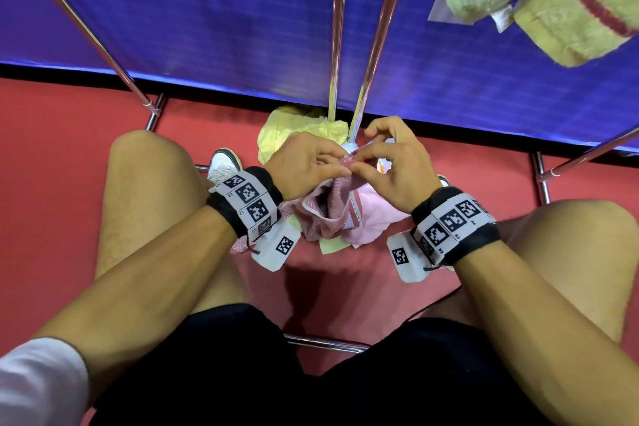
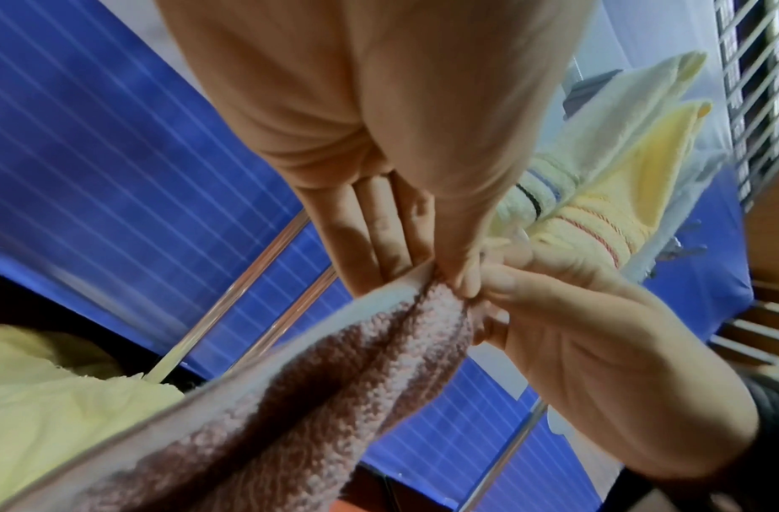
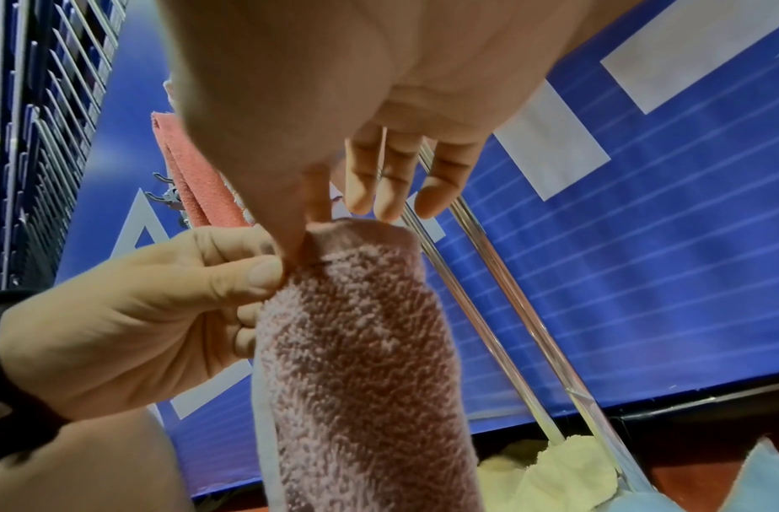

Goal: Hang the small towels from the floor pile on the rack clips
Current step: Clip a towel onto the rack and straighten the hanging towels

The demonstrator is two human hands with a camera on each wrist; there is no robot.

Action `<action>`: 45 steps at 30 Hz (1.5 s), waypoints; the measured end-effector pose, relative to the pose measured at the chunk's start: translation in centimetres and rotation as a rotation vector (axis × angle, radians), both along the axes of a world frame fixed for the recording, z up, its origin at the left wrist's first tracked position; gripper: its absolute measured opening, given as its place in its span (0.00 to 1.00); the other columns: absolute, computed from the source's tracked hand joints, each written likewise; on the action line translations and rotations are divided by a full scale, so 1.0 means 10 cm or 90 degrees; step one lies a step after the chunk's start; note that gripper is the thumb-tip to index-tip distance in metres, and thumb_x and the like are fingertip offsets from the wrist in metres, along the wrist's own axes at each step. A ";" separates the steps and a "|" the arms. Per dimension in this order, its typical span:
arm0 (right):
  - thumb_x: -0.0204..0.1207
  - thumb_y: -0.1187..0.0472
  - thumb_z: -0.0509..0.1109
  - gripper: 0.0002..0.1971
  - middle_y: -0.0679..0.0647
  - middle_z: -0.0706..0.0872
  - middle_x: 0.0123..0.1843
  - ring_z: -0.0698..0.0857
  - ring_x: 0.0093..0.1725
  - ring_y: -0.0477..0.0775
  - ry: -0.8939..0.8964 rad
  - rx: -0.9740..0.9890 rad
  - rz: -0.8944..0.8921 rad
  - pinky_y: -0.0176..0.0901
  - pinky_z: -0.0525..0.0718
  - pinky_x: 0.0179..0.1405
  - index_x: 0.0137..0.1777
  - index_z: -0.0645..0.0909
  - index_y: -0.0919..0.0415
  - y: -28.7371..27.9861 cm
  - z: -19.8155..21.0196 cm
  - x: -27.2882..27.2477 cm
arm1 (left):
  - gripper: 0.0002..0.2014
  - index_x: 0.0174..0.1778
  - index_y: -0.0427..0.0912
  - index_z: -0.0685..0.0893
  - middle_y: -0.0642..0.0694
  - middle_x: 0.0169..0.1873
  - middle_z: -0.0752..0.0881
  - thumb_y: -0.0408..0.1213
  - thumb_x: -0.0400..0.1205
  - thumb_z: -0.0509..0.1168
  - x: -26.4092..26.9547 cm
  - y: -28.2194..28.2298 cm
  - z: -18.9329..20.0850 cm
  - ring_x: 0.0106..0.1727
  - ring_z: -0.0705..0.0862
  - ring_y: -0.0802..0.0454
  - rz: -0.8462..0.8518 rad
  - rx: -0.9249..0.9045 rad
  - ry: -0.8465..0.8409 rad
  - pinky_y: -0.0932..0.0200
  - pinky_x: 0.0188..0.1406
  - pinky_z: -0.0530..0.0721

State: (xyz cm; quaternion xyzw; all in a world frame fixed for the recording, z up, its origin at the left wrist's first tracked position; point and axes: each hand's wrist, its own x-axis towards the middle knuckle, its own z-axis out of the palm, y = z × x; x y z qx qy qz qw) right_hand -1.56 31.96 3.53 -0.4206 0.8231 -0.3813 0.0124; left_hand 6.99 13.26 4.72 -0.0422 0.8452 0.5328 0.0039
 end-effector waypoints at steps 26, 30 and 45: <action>0.65 0.67 0.77 0.07 0.43 0.80 0.34 0.75 0.33 0.40 0.171 -0.234 -0.089 0.21 0.70 0.35 0.44 0.86 0.62 -0.21 2.84 -0.28 | 0.07 0.53 0.38 0.85 0.59 0.36 0.86 0.26 0.81 0.67 -0.36 -0.19 2.74 0.37 0.81 0.68 0.038 0.030 0.398 0.70 0.43 0.80; 0.64 0.68 0.75 0.09 0.48 0.82 0.37 0.75 0.34 0.42 0.229 -0.259 -0.119 0.23 0.71 0.36 0.45 0.87 0.61 -0.17 3.62 -0.23 | 0.09 0.55 0.34 0.85 0.55 0.41 0.86 0.22 0.81 0.66 -0.39 -0.07 3.53 0.40 0.82 0.74 0.044 -0.005 0.471 0.73 0.46 0.78; 0.67 0.63 0.76 0.11 0.44 0.81 0.37 0.78 0.35 0.45 0.268 -0.266 -0.093 0.41 0.77 0.37 0.47 0.81 0.52 -0.06 5.02 -0.10 | 0.05 0.51 0.40 0.85 0.45 0.41 0.88 0.27 0.83 0.67 -0.38 0.05 4.83 0.39 0.84 0.57 0.018 0.104 0.513 0.53 0.43 0.86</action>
